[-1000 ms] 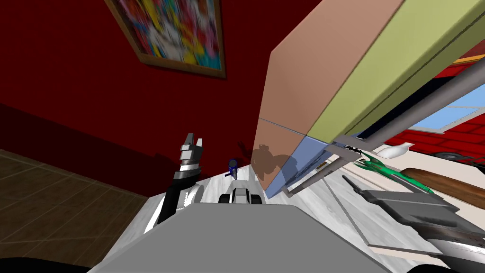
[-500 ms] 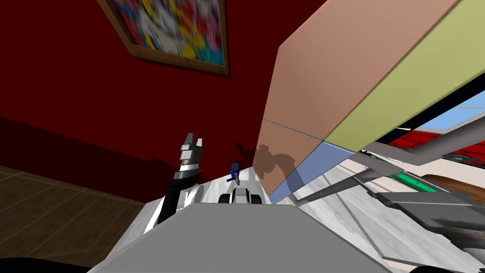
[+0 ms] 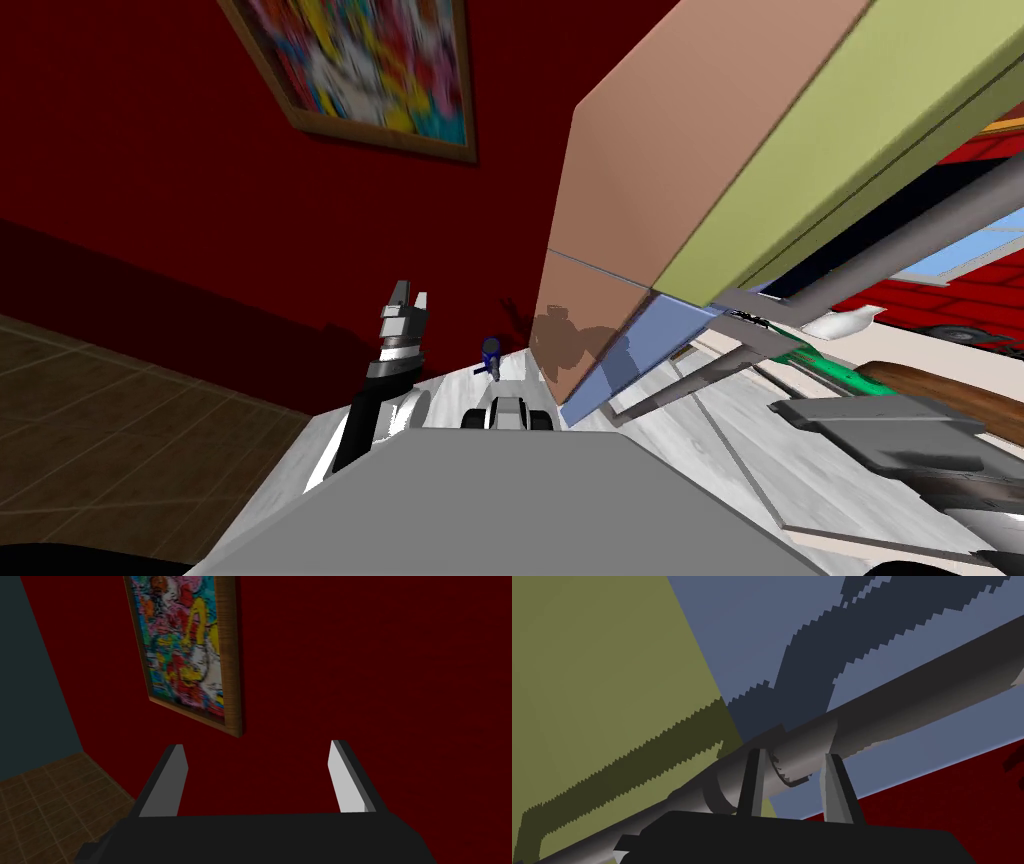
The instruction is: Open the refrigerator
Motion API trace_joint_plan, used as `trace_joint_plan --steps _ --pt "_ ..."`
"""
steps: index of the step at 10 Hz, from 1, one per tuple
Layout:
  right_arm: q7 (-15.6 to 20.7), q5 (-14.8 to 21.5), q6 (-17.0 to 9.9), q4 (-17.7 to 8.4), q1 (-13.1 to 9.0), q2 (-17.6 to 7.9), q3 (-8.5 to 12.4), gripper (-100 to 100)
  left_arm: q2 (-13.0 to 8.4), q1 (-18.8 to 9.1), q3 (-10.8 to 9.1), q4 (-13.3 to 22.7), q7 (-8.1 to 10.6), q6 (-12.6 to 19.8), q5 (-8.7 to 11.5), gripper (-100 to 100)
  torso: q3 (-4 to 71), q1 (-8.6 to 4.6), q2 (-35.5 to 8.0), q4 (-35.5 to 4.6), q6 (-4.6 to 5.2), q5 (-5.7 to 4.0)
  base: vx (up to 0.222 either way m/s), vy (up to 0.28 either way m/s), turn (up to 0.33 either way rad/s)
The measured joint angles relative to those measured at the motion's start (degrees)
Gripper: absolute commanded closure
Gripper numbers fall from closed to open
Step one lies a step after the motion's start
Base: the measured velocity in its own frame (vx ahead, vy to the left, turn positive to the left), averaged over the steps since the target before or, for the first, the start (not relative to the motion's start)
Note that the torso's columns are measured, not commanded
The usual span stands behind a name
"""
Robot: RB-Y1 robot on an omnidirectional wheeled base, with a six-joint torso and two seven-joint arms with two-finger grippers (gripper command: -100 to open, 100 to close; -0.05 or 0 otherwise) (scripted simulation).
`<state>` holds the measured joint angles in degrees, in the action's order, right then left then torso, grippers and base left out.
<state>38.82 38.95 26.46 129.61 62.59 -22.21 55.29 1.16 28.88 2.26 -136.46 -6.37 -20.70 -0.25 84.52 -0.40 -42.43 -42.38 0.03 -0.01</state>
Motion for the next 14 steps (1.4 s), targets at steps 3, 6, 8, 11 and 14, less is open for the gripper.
trace_joint_plan --steps 3,6,8,11,14 --pt "0.2 -0.3 1.6 0.8 -0.5 -1.1 -0.4 100 0.0 0.0 -0.01 0.0 0.00 0.0 0.0 0 0.1 0.49 0.3 0.1 -0.03 0.01 -0.191 -0.242 0.031" --pt "0.7 -0.9 4.6 1.9 -1.1 -1.8 -1.2 100 0.0 0.0 -0.01 0.0 0.00 0.0 0.0 0 0.0 0.27 0.0 0.0 -0.03 -0.04 -0.230 -0.256 0.035" --pt "0.6 -0.9 5.2 2.5 -1.4 -2.8 -1.8 100 0.0 0.0 0.00 0.0 0.00 0.0 0.0 0 0.1 0.56 0.3 0.1 -0.04 0.07 -0.216 -0.232 0.035" --pt "0.9 -1.4 7.7 3.6 -1.7 -3.2 -2.2 -100 0.0 0.0 0.00 0.0 0.00 0.0 0.0 0 0.2 0.76 0.4 0.1 -0.02 0.08 -0.127 -0.118 0.005" --pt "0.5 -1.4 6.7 4.1 -0.6 -3.0 -1.0 -100 0.0 0.0 0.03 0.0 0.00 0.0 0.0 0 0.4 0.76 0.6 0.3 -0.05 0.13 0.133 0.126 -0.032"
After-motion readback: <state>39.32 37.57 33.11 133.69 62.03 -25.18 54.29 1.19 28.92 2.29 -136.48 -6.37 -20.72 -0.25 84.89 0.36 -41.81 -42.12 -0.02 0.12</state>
